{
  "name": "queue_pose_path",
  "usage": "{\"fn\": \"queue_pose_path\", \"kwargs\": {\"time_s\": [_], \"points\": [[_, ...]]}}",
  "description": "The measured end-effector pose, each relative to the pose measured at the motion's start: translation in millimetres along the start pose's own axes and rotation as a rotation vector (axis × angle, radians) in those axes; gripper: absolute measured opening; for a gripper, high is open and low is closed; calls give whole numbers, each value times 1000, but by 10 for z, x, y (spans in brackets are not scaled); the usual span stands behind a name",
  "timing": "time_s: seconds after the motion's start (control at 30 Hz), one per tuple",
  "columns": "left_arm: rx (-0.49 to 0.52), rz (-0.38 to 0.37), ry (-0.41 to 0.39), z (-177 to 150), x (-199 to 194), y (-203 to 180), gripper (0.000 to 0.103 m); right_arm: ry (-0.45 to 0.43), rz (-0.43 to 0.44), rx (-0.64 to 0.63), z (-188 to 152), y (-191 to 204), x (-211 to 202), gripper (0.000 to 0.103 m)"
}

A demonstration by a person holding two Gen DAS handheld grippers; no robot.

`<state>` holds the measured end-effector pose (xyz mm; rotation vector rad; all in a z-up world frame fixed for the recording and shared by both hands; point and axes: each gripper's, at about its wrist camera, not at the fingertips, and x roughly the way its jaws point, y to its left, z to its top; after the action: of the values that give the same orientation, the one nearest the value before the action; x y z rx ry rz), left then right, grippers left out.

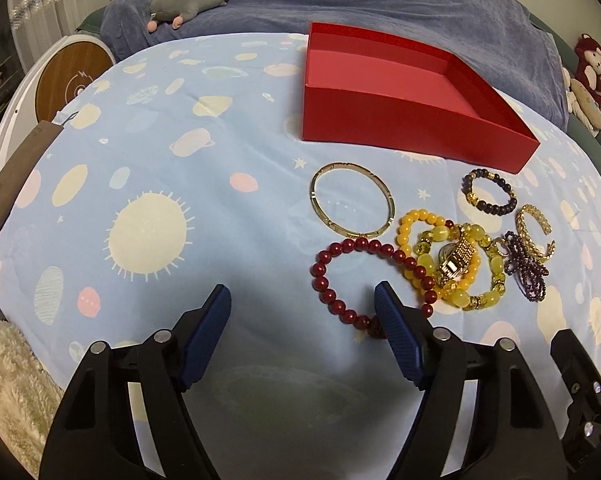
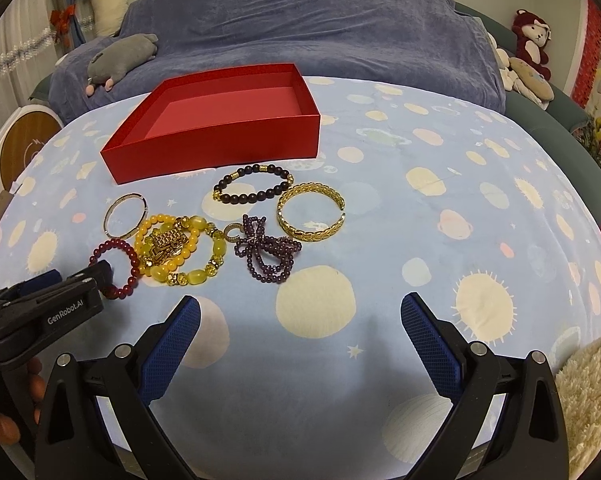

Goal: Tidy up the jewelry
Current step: 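Lower left tool to the dark red bead bracelet while right tool reaches the twisted gold bangle, then close left tool on the red bead bracelet while right tool grips the twisted gold bangle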

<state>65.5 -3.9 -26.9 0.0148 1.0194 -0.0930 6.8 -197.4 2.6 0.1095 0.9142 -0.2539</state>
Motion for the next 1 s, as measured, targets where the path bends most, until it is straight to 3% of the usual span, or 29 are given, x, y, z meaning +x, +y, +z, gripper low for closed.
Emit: {"fn": "queue_pose_path", "kwargs": {"time_s": [0.13, 0.2, 0.4, 0.47, 0.53, 0.67, 0.9, 1.0], "points": [[21, 16, 2, 0, 6, -47, 67, 18, 5, 28, 88, -76, 80, 93], [27, 18, -2, 6, 2, -61, 60, 32, 8, 40, 153, -121, 149, 89], [9, -1, -17, 23, -20, -20, 33, 56, 4, 62, 374, -211, 369, 84], [0, -16, -19, 30, -23, -1, 19, 59, 1, 62, 431, -219, 451, 84], [-11, -27, -20, 31, -23, 20, 13, 67, 0, 58, 487, -215, 537, 83], [-32, -46, -23, 30, -23, 57, 11, 79, 10, 34, 592, -151, 693, 83], [-32, -47, -27, 34, -18, 52, 11, 112, 30, -2, 688, -75, 937, 67], [-30, -45, -28, 35, -15, 50, 11, 105, 37, -5, 680, -81, 952, 65]]}}
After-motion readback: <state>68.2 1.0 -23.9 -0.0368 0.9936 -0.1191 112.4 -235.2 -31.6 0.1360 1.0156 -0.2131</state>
